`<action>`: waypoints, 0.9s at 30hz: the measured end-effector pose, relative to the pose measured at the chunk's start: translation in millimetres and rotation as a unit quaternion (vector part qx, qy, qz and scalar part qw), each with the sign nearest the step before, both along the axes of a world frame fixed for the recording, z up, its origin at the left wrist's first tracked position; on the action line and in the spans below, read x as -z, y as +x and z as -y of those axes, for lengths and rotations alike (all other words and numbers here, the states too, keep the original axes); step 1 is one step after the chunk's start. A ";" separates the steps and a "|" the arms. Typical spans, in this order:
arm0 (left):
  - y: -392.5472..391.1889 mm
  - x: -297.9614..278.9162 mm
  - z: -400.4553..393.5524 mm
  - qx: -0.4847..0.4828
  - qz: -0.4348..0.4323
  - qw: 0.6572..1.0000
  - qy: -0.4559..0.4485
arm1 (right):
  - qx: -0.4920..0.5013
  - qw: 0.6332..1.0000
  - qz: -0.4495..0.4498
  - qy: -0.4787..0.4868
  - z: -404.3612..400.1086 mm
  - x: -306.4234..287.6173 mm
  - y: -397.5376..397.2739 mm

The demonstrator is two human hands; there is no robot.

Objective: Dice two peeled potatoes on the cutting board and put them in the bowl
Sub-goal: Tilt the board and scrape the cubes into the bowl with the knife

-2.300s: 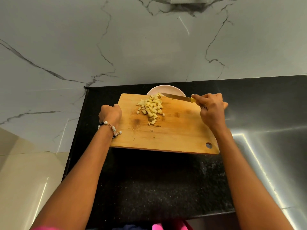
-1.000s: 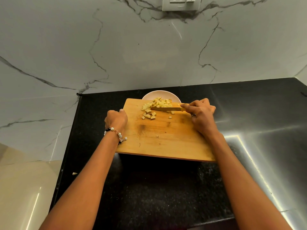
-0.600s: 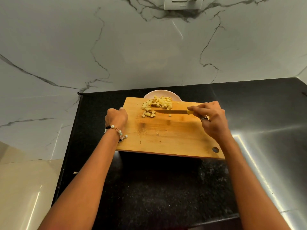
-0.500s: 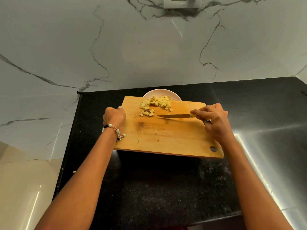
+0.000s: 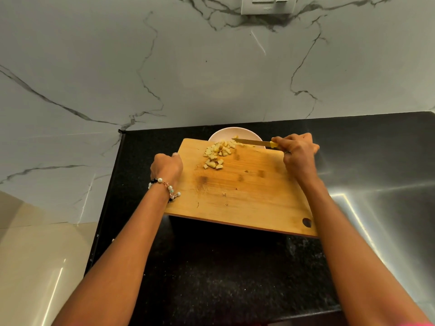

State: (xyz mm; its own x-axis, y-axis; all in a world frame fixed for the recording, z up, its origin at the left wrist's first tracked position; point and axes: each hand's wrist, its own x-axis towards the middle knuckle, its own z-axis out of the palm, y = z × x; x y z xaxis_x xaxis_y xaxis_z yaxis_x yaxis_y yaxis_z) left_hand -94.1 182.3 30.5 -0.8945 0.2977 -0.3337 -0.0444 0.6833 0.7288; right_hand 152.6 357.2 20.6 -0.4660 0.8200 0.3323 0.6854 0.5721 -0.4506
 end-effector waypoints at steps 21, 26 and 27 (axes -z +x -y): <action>23.1 2.8 -18.8 0.021 0.034 0.999 0.011 | -0.067 0.996 -0.016 0.064 62.2 -3.7 1.8; 22.8 3.6 -20.6 0.024 0.025 0.999 0.018 | -0.017 0.998 -0.004 0.067 42.7 0.8 -15.0; 22.8 3.6 -20.7 0.025 0.022 0.999 0.017 | -0.010 0.998 0.003 0.068 39.4 0.9 -19.8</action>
